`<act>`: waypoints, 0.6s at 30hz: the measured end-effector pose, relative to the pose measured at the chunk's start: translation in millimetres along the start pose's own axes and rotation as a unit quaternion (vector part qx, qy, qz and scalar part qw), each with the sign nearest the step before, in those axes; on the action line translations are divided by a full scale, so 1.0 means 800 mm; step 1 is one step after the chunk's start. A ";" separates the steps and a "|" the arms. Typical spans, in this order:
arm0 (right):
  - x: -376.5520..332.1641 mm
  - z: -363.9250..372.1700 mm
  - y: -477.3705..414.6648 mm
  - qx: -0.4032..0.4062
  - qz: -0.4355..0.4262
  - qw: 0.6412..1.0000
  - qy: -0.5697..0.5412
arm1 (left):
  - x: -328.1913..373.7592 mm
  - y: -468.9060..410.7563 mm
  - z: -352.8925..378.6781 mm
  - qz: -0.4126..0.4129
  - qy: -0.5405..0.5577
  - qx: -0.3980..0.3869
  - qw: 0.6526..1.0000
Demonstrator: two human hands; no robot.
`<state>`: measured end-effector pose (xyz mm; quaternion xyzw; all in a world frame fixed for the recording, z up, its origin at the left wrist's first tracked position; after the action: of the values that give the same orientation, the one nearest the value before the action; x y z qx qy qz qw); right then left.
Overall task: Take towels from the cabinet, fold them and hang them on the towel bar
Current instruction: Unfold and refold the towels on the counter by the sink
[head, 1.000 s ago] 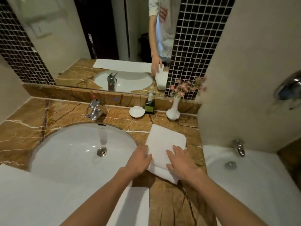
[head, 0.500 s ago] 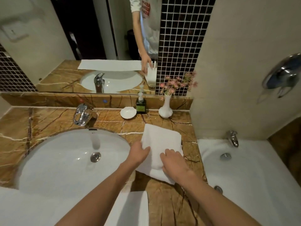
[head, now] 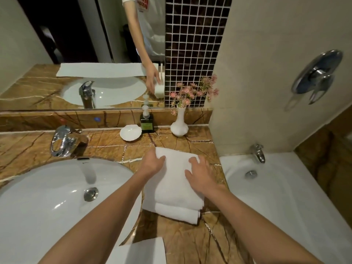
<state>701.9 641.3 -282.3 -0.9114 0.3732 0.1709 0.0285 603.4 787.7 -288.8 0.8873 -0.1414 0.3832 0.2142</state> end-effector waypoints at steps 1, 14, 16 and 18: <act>0.003 0.001 -0.005 -0.010 0.024 0.999 -0.025 | -0.002 -0.005 0.000 -0.008 0.007 0.000 1.000; -0.005 -0.024 -0.023 0.039 0.215 0.926 -0.307 | 0.023 0.017 -0.033 -0.016 0.151 0.004 0.988; -0.010 -0.034 -0.014 0.059 0.223 0.908 -0.349 | 0.032 0.031 -0.040 -0.015 0.184 0.014 0.983; -0.015 -0.043 0.000 0.068 0.230 0.894 -0.379 | 0.036 0.046 -0.044 -0.022 0.212 0.021 0.977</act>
<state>703.8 643.1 -245.9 -0.6618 0.5443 0.4794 0.1897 585.3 770.7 -235.7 0.7932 -0.0647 0.5607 0.2288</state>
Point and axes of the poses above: each hand's wrist, its own y-axis away from the middle knuckle, its own z-axis out of the palm, x = y × z, the point moved 2 cm from there along -y, towards the middle knuckle, and after that the axes turned 10 degrees about x, right-handed, at the moved point
